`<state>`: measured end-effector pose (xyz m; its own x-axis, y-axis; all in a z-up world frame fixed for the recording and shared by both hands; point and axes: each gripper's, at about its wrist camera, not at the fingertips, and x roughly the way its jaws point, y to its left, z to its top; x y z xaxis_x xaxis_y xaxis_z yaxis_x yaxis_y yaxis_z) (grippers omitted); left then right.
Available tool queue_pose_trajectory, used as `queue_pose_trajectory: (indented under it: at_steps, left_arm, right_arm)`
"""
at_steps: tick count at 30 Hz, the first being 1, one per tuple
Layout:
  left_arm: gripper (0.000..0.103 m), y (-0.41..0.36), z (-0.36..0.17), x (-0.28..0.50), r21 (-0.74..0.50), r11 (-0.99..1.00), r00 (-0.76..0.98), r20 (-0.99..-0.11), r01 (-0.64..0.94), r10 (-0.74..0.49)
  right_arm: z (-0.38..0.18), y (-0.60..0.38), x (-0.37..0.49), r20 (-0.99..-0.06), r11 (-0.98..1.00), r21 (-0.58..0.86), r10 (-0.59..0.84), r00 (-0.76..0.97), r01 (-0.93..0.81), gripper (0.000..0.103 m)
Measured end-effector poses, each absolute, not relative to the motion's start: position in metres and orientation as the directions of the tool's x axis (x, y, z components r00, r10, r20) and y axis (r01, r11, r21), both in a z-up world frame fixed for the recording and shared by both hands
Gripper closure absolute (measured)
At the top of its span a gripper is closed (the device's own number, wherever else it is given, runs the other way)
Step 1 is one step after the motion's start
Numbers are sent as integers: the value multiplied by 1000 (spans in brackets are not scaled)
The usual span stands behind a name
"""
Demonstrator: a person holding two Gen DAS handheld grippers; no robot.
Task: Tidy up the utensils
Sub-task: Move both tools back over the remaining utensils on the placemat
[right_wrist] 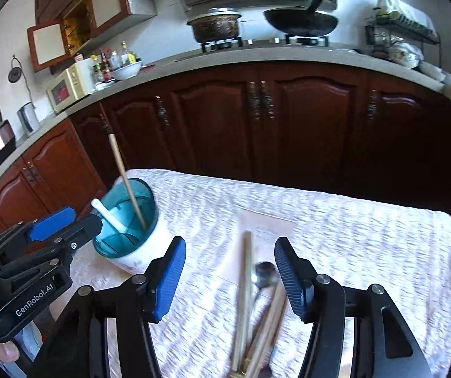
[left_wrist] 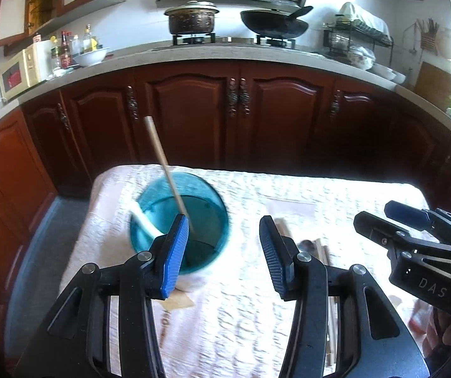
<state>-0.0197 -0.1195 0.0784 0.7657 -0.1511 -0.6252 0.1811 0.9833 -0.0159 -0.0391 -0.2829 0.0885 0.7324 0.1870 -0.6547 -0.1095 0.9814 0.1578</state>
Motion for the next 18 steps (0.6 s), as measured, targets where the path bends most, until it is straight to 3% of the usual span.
queue_pose_trajectory:
  at_steps: [9,13,18]
  left_arm:
    - [56,-155,77,-32,-53,967,736,-639,247,-223]
    - [44,-164,75,-32,-81,961,719,-647,265,-253]
    - [44,-176,70,-33,-86,955,700,-663,282,-266]
  right_arm:
    - [88,-321,-61,-664,987,159,100,741,9,45]
    - [80,-335,-66,-680,985,164,81,729,44,45]
    - [74,-351,-71,-691,984,157,49,722,83,45]
